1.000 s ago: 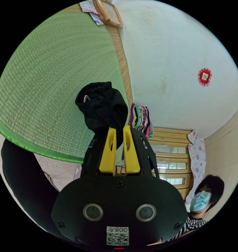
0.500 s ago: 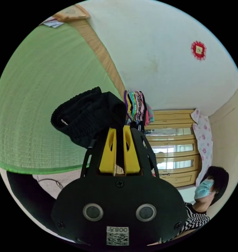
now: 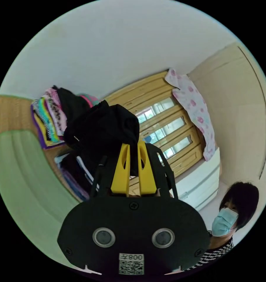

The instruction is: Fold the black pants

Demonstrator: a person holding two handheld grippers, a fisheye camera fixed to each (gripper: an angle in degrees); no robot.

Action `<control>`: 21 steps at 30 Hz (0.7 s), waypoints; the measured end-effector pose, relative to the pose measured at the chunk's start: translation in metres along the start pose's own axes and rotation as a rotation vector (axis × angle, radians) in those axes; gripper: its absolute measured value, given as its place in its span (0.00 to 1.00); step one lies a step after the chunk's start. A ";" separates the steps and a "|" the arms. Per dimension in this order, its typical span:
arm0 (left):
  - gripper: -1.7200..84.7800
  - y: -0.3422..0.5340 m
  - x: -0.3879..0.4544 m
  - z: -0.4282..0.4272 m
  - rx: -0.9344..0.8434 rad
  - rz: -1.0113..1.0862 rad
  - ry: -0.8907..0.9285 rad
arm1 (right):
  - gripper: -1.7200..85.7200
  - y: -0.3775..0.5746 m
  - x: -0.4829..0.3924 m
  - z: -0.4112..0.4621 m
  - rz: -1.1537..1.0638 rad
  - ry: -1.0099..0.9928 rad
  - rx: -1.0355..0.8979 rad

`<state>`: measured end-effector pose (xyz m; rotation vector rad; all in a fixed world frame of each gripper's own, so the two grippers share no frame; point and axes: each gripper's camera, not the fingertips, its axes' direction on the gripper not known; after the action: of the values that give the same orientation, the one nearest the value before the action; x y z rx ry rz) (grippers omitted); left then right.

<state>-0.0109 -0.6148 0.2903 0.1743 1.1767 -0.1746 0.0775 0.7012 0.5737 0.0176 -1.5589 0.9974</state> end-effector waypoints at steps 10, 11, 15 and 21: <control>0.08 -0.007 -0.141 0.207 -0.426 -0.267 -0.130 | 0.03 0.096 0.124 -0.108 0.274 0.337 0.032; 0.08 -0.004 -0.152 0.213 -0.415 -0.277 -0.123 | 0.03 0.117 0.151 -0.111 0.359 0.317 0.016; 0.08 -0.008 -0.165 0.222 -0.398 -0.289 -0.059 | 0.04 0.152 0.181 -0.127 0.393 0.191 0.092; 0.09 -0.020 -0.163 0.246 -0.402 -0.290 -0.050 | 0.04 0.157 0.187 -0.150 0.411 0.190 0.136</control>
<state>0.1444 -0.6829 0.5323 -0.3542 1.1597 -0.1918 0.0629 0.9834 0.6228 -0.3049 -1.3440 1.3839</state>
